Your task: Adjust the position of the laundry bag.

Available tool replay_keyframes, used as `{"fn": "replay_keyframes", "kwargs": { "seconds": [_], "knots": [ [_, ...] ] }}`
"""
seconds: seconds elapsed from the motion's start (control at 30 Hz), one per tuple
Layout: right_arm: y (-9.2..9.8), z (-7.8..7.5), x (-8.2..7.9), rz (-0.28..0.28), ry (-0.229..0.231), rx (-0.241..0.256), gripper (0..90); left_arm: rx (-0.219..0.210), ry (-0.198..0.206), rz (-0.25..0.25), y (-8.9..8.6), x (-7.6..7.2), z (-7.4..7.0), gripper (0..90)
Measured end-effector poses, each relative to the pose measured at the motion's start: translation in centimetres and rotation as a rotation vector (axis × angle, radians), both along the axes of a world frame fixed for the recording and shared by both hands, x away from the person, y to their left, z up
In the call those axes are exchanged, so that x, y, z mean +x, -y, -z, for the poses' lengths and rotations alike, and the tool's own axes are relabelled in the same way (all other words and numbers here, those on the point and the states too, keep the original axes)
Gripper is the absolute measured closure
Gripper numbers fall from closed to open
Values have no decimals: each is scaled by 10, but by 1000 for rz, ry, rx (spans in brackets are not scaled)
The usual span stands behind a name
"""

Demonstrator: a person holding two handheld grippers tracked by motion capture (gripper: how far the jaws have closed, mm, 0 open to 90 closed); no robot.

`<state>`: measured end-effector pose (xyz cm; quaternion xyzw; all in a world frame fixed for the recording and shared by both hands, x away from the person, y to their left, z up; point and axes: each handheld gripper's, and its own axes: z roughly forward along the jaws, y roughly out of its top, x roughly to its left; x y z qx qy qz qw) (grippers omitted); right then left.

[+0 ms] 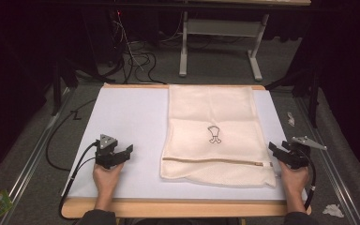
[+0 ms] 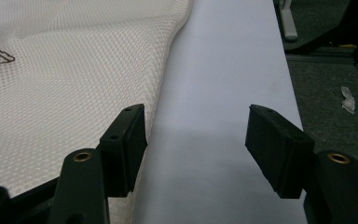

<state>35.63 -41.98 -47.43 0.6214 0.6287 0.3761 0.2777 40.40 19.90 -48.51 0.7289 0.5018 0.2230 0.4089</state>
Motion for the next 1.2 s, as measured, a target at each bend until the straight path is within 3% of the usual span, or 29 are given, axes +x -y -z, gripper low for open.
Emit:
{"fn": "replay_keyframes", "kwargs": {
  "seconds": [0.37,0.53,0.8,0.87,1.0,1.2],
  "knots": [
    [0,0,0,-34,2,3,400,8,45,28,1,-5,-2,321],
    [8,0,3,-30,-23,86,423,2,57,28,1,-6,-3,329],
    [7,-6,-1,-58,3,76,468,49,55,31,4,-10,-11,323],
    [4,-9,-2,-76,-14,61,466,27,51,56,6,-12,-19,337],
    [1,-15,-6,-98,-1,61,458,-4,47,94,13,-16,-26,344],
    [-5,-20,-11,-120,-19,51,451,20,53,138,32,-20,-34,340]
  ]
}}
